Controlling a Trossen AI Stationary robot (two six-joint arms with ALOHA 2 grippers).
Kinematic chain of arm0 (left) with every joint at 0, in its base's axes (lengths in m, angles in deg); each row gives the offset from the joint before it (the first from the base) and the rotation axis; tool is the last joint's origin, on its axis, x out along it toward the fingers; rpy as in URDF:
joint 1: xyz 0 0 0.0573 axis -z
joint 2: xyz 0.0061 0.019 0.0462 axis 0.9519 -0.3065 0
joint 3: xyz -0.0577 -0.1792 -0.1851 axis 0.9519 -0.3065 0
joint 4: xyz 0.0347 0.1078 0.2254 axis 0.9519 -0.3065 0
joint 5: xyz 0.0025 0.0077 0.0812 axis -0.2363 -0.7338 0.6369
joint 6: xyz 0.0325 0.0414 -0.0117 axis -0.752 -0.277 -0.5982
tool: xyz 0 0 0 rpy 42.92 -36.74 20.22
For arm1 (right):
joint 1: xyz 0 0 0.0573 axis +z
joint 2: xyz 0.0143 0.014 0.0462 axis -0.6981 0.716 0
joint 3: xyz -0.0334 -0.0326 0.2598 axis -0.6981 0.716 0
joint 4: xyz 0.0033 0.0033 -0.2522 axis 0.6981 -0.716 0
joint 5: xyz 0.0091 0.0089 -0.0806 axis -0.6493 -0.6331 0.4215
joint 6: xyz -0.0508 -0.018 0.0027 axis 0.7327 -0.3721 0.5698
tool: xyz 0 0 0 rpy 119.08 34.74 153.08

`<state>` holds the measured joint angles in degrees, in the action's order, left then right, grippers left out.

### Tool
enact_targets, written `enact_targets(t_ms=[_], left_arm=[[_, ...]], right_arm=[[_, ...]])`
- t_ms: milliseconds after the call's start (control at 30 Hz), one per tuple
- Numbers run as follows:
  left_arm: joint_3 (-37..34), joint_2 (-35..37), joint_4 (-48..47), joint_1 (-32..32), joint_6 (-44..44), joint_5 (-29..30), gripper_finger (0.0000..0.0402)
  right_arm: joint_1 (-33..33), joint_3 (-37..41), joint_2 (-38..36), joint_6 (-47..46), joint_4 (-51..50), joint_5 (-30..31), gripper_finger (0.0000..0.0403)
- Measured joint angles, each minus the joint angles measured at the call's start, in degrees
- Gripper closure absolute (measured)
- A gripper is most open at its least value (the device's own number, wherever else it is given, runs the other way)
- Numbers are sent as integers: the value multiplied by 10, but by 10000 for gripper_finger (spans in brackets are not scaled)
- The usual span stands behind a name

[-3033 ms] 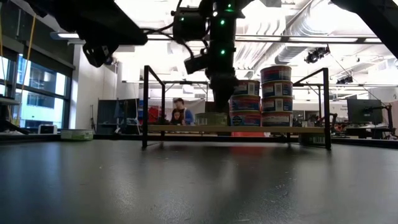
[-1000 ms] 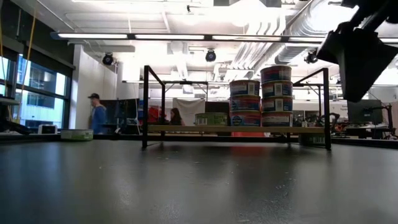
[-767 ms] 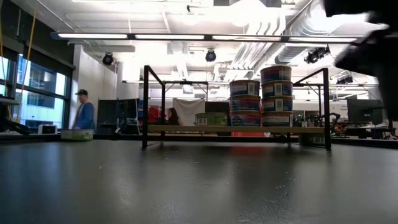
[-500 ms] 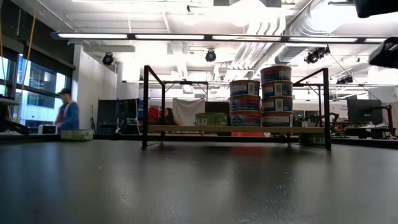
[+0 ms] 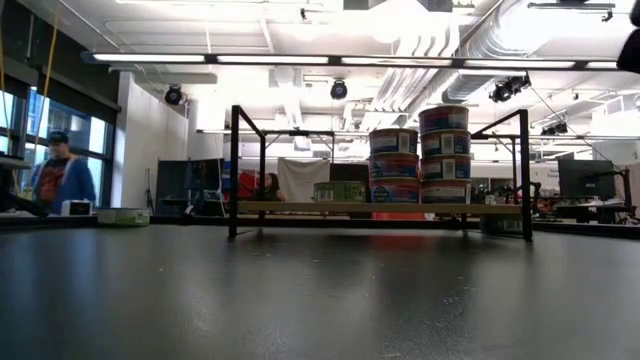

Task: Stack canned seafood by type on shelf
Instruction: Move the green tuna can to the center of the table, then stack the green tuna can on top of the other green tuna can on the shelf

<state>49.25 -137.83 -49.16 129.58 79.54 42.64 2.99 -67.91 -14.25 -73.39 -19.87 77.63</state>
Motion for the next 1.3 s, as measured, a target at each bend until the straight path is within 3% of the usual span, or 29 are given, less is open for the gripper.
enact_targets(t_ms=[233,433,600,867,1067,1300], left_arm=[[-2,-22,111,-120,-135,167,402],[-3,-68,313,-225,-323,218,402],[10,-109,456,-298,-446,183,401],[55,-65,387,-340,-541,162,401],[36,-42,375,-332,-549,156,401],[-42,-43,538,-318,-507,143,401]], right_arm=[[-14,0,25,32,50,48,402],[-46,0,59,104,99,-21,403],[-86,0,113,121,166,-44,403],[-167,0,249,92,290,-117,403],[-200,-22,325,49,300,-129,390],[-224,-34,334,11,302,-158,347]])
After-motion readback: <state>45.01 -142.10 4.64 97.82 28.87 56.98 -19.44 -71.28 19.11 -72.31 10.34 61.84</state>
